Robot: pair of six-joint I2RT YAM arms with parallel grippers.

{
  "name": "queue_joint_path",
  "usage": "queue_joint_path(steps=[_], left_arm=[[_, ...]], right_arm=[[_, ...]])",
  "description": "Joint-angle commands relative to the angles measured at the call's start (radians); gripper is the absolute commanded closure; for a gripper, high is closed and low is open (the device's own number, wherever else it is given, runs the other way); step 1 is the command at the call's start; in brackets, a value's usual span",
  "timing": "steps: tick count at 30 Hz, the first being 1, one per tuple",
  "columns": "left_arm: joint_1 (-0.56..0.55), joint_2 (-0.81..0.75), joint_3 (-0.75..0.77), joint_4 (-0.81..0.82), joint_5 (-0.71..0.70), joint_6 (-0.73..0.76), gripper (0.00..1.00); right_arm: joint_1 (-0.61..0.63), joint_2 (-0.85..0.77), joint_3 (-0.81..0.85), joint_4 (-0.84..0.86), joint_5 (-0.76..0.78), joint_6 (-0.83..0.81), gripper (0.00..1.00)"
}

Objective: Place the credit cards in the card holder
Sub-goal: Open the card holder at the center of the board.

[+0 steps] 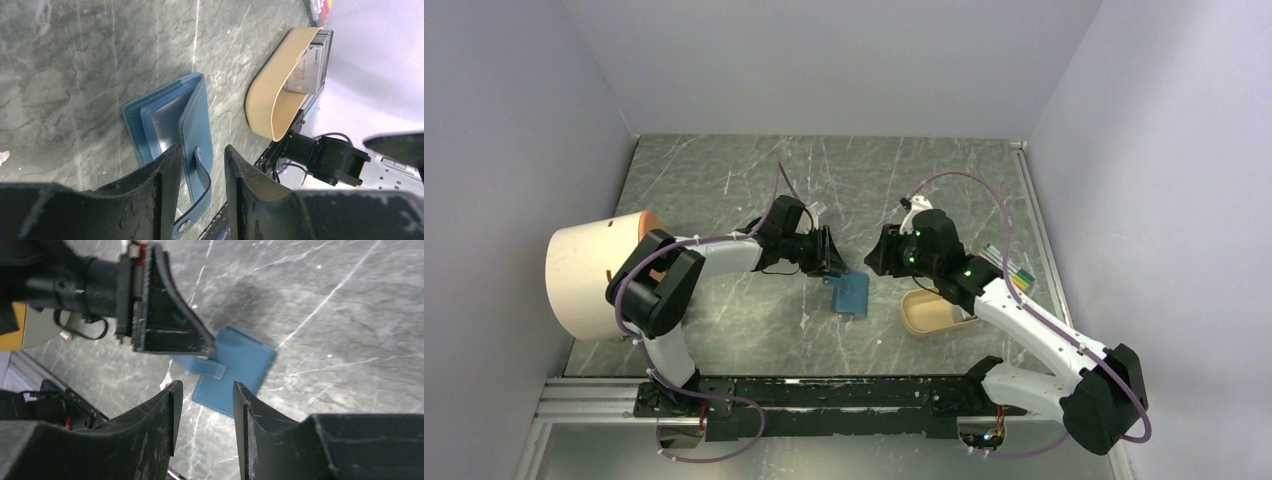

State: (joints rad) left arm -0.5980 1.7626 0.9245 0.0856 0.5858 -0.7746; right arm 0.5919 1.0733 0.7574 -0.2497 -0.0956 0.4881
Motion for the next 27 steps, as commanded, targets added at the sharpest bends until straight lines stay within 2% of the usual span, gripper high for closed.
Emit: queue_joint_path(steps=[1, 6, 12, 19, 27], left_arm=[[-0.016, 0.023, 0.037, 0.008, 0.034, -0.003, 0.58], [-0.020, 0.031, 0.027, 0.057, 0.084, -0.039, 0.59], [-0.032, 0.043, 0.006, 0.164, 0.159, -0.111, 0.57], [-0.050, 0.097, -0.009, 0.366, 0.246, -0.245, 0.57], [-0.090, 0.129, 0.033, 0.345, 0.234, -0.252, 0.58]], right_arm=[[0.093, 0.018, 0.045, -0.069, 0.049, 0.016, 0.56], [0.148, 0.065, 0.066, -0.114, 0.152, 0.055, 0.51], [0.230, 0.025, -0.032, -0.072, 0.225, 0.072, 0.35], [0.269, 0.074, -0.055, -0.048, 0.295, 0.104, 0.22], [0.309, 0.121, -0.059, -0.053, 0.334, 0.181, 0.09]])
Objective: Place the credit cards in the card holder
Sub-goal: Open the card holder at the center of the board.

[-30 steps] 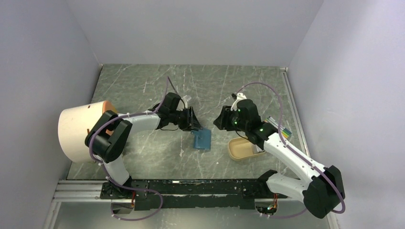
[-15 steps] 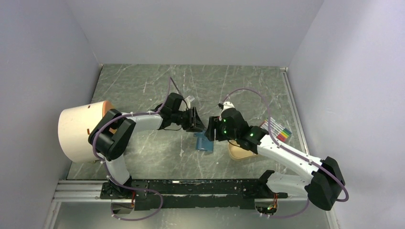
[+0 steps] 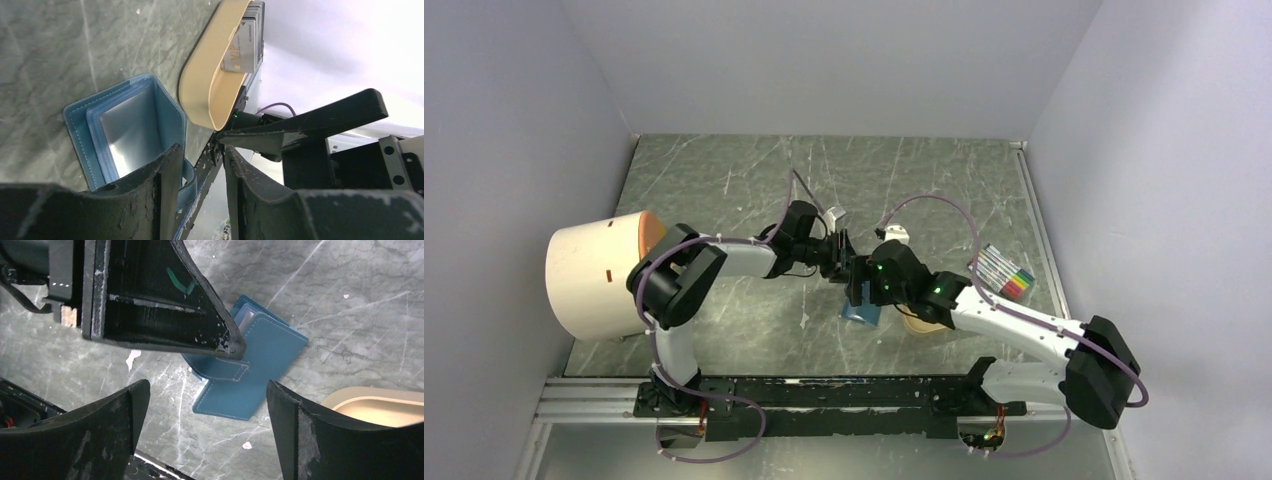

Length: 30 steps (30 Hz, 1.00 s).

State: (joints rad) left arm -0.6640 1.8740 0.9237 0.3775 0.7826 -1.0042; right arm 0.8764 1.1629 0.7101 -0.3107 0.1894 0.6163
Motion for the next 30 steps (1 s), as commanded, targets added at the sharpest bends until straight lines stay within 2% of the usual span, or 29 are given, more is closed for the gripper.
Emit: queue_joint_path(steps=[1, 6, 8, 10, 13, 17, 19, 20, 21, 24, 28, 30], left_arm=[[-0.027, 0.021, 0.034, 0.057, 0.037, -0.026, 0.58], [-0.043, 0.024, 0.050, 0.040, 0.031, -0.026, 0.58], [-0.047, 0.026, 0.057, 0.035, 0.025, -0.029, 0.58], [-0.050, 0.029, 0.057, 0.052, 0.031, -0.038, 0.58], [-0.053, 0.027, 0.052, 0.060, 0.027, -0.049, 0.58], [-0.054, 0.004, 0.022, 0.069, 0.010, -0.064, 0.60], [-0.049, -0.017, 0.012, 0.036, -0.012, -0.051, 0.61], [-0.044, -0.029, 0.005, 0.026, -0.021, -0.042, 0.61], [-0.039, -0.039, -0.002, 0.018, -0.026, -0.035, 0.61], [-0.006, -0.084, -0.019, -0.072, -0.072, -0.012, 0.62], [0.077, -0.210, -0.019, -0.321, -0.236, 0.097, 0.56], [0.122, -0.280, -0.004, -0.444, -0.323, 0.157, 0.53]], right_arm=[[0.037, 0.042, -0.008, 0.002, 0.062, 0.062, 0.08], [0.090, 0.101, 0.027, -0.076, 0.211, 0.116, 0.06], [0.105, 0.126, 0.035, -0.093, 0.246, 0.134, 0.09], [0.117, 0.141, 0.030, -0.094, 0.274, 0.149, 0.15], [0.123, 0.132, 0.001, -0.072, 0.287, 0.154, 0.30], [0.123, 0.095, -0.031, -0.038, 0.291, 0.148, 0.65], [0.124, 0.074, -0.054, -0.005, 0.277, 0.133, 0.73], [0.122, 0.072, -0.065, 0.012, 0.269, 0.127, 0.73], [0.124, 0.076, -0.060, 0.009, 0.266, 0.125, 0.71], [0.126, 0.096, -0.034, -0.007, 0.254, 0.135, 0.52], [0.153, 0.117, 0.007, -0.044, 0.289, 0.209, 0.31], [0.169, 0.151, 0.043, -0.096, 0.332, 0.268, 0.26]])
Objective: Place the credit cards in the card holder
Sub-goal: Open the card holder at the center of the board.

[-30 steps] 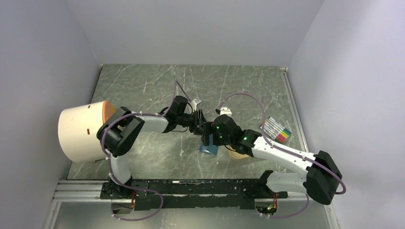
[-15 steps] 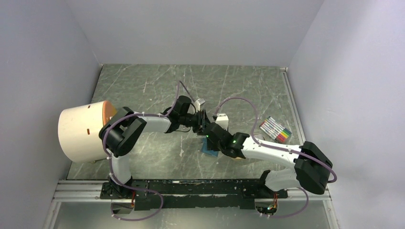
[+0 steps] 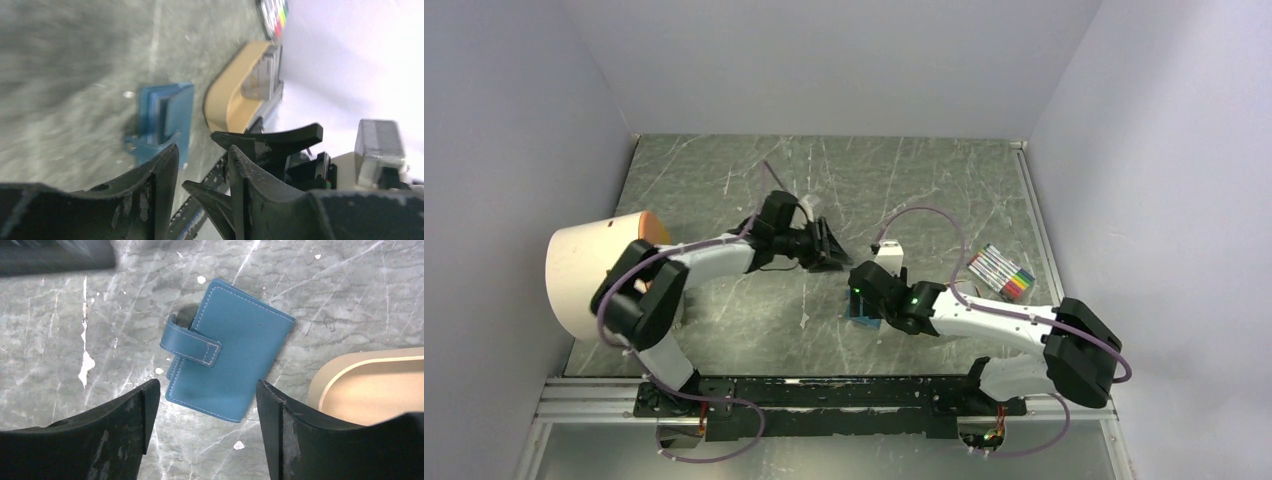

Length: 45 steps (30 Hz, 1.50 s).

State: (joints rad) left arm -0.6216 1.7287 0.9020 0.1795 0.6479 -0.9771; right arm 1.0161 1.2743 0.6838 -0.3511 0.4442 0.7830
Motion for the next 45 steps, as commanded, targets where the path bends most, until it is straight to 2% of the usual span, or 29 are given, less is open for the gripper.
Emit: queue_joint_path(steps=[1, 5, 10, 15, 20, 25, 31, 37, 42, 45], left_arm=[[0.107, -0.177, 0.019, -0.290, -0.217, 0.148, 0.52], [0.181, -0.345, -0.021, -0.369, -0.350, 0.171, 0.48], [0.189, -0.582, -0.078, -0.408, -0.501, 0.165, 0.47], [0.189, -0.743, -0.099, -0.462, -0.587, 0.174, 0.45], [0.189, -0.843, -0.117, -0.502, -0.630, 0.178, 0.43], [0.189, -0.877, -0.116, -0.529, -0.640, 0.186, 0.42], [0.189, -0.881, -0.136, -0.513, -0.619, 0.180, 0.43], [0.189, -0.876, -0.127, -0.515, -0.580, 0.186, 0.44], [0.189, -0.837, -0.159, -0.481, -0.464, 0.179, 0.46], [0.189, -0.798, -0.213, -0.429, -0.348, 0.166, 0.49]], right_arm=[[0.036, 0.065, 0.090, -0.085, 0.101, 0.133, 0.24], [0.086, 0.204, 0.212, -0.239, 0.203, 0.260, 0.24], [0.141, 0.359, 0.378, -0.447, 0.302, 0.404, 0.25], [0.151, 0.504, 0.485, -0.567, 0.338, 0.452, 0.28], [0.152, 0.565, 0.525, -0.619, 0.368, 0.458, 0.32], [0.152, 0.597, 0.544, -0.661, 0.389, 0.462, 0.37], [0.153, 0.555, 0.517, -0.678, 0.404, 0.462, 0.50], [0.153, 0.460, 0.467, -0.673, 0.429, 0.453, 0.76], [0.152, 0.328, 0.356, -0.467, 0.391, 0.328, 0.97], [0.152, 0.224, 0.270, -0.301, 0.339, 0.242, 1.00]])
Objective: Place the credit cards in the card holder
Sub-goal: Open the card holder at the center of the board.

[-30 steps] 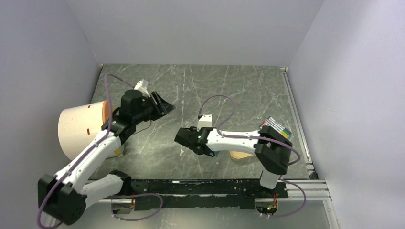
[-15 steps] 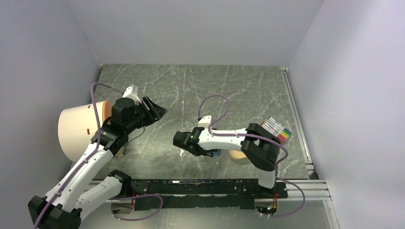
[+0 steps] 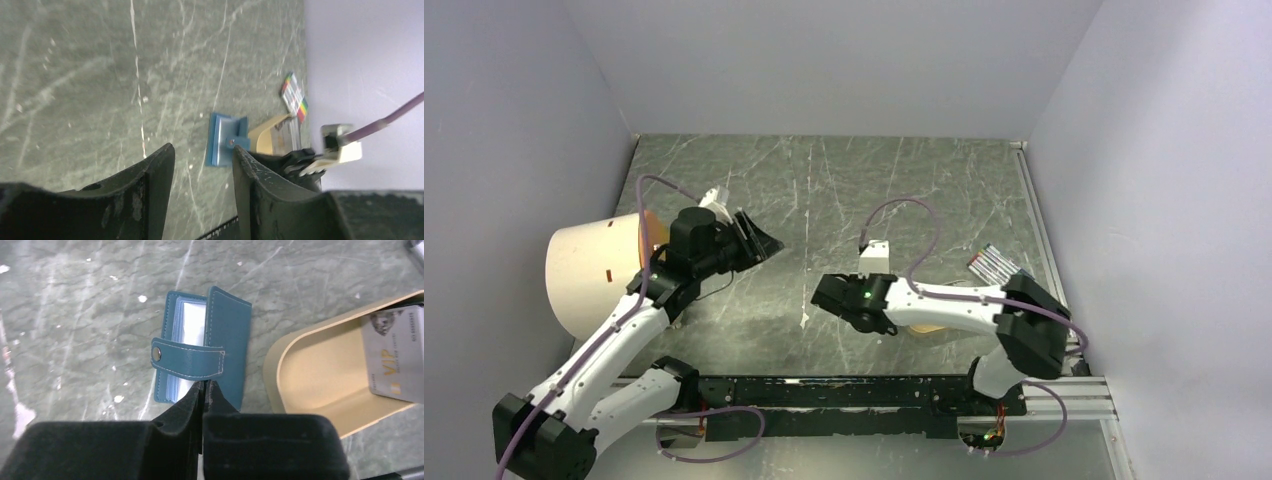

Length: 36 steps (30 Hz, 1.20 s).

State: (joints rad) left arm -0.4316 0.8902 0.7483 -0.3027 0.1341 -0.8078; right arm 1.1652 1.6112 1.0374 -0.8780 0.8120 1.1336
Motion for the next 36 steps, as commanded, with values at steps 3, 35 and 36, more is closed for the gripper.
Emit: queue_joint_path(steps=[3, 35, 36], left_arm=[[-0.001, 0.069, -0.084, 0.080, 0.250, -0.019, 0.49], [-0.137, 0.582, -0.219, 0.659, 0.473, -0.068, 0.32], [-0.137, 0.600, -0.213, 0.676, 0.482, -0.067, 0.34]], right_arm=[[0.003, -0.247, -0.175, 0.432, -0.115, -0.205, 1.00], [-0.212, -0.552, -0.647, 0.978, -0.500, -0.231, 1.00], [-0.216, -0.554, -0.651, 0.979, -0.503, -0.230, 1.00]])
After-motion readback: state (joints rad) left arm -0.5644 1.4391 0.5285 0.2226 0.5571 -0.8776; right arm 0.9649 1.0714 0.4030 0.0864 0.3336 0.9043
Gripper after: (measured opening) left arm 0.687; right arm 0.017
